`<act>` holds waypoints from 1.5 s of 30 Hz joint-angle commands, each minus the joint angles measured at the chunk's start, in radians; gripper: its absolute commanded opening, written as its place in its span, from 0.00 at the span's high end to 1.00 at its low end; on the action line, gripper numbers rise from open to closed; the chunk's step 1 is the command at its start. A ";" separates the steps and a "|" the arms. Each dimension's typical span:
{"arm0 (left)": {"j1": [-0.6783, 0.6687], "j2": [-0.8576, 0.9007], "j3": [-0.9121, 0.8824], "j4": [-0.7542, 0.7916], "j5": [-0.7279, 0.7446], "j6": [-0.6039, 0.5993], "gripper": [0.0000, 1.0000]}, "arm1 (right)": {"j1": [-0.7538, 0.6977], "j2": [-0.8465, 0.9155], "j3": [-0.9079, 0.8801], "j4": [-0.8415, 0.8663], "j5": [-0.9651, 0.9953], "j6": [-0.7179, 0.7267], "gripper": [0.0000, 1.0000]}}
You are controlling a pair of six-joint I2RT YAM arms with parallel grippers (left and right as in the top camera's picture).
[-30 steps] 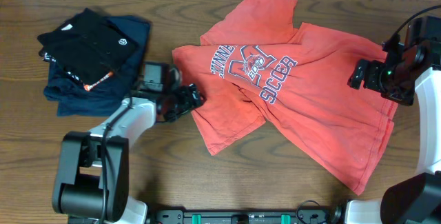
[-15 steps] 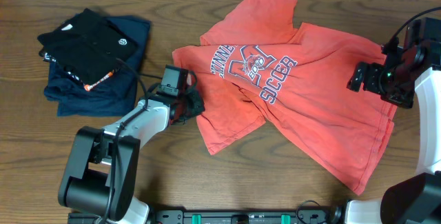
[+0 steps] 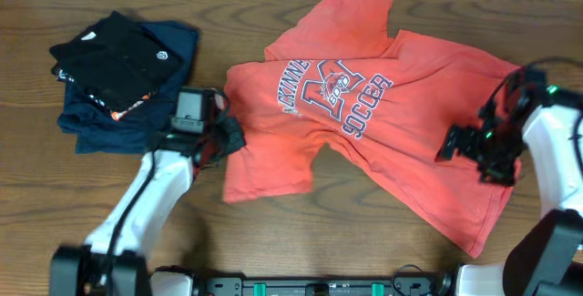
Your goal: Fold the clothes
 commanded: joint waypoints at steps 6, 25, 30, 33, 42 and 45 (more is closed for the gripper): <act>0.021 -0.049 0.002 -0.166 -0.013 0.019 0.94 | 0.014 -0.013 -0.285 0.311 0.026 0.217 0.14; 0.002 -0.049 -0.005 -0.196 -0.012 0.019 0.94 | -0.042 0.069 -0.319 0.970 0.166 0.114 0.54; 0.002 -0.049 -0.005 -0.195 -0.012 0.019 0.94 | -0.085 0.118 -0.231 0.857 0.062 0.024 0.56; 0.002 -0.049 -0.005 -0.195 -0.012 0.019 0.94 | -0.084 0.089 -0.139 0.637 0.019 0.013 0.70; 0.002 -0.049 -0.005 -0.195 -0.013 0.019 0.94 | -0.083 0.003 -0.076 0.258 0.108 0.056 0.77; 0.002 -0.049 -0.005 -0.195 -0.012 0.019 0.94 | -0.083 0.003 -0.151 0.286 0.151 0.088 0.80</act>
